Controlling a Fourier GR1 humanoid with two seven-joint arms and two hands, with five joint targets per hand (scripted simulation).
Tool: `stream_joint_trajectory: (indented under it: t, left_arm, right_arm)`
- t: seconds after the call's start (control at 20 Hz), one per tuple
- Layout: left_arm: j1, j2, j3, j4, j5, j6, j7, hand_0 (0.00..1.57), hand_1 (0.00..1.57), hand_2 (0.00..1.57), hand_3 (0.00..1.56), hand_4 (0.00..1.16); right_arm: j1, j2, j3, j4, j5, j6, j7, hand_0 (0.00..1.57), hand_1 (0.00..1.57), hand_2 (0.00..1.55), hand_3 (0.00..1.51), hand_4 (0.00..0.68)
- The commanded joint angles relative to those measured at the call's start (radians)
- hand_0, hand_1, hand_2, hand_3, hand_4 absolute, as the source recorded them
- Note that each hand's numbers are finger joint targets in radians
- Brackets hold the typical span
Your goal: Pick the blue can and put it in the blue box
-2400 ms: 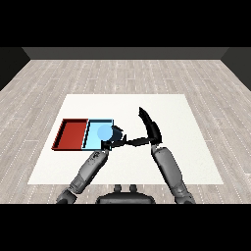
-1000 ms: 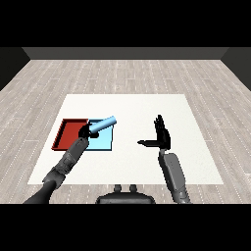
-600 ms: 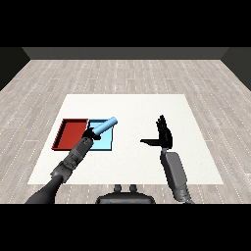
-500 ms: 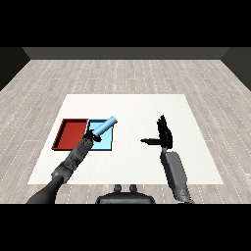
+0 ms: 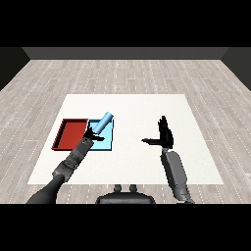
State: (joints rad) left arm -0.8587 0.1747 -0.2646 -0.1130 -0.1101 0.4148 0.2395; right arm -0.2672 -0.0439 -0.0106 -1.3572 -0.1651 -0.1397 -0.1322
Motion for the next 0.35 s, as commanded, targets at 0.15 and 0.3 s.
stream_joint_trajectory:
  t: [0.15,0.3]
  left_arm:
    - [0.034,0.005,0.118,-0.215,0.084,0.372,-0.328,0.0,0.0,0.0,0.0,0.0]
    - [0.067,-0.013,0.192,-0.368,0.162,0.288,-0.529,0.0,0.0,0.0,0.0,0.0]
  right_arm:
    - [0.011,-0.025,0.005,-0.004,0.031,0.002,-0.026,0.0,0.0,0.0,0.0,0.0]
    - [0.013,-0.055,0.03,-0.017,0.058,0.022,-0.012,0.0,0.0,0.0,0.0,0.0]
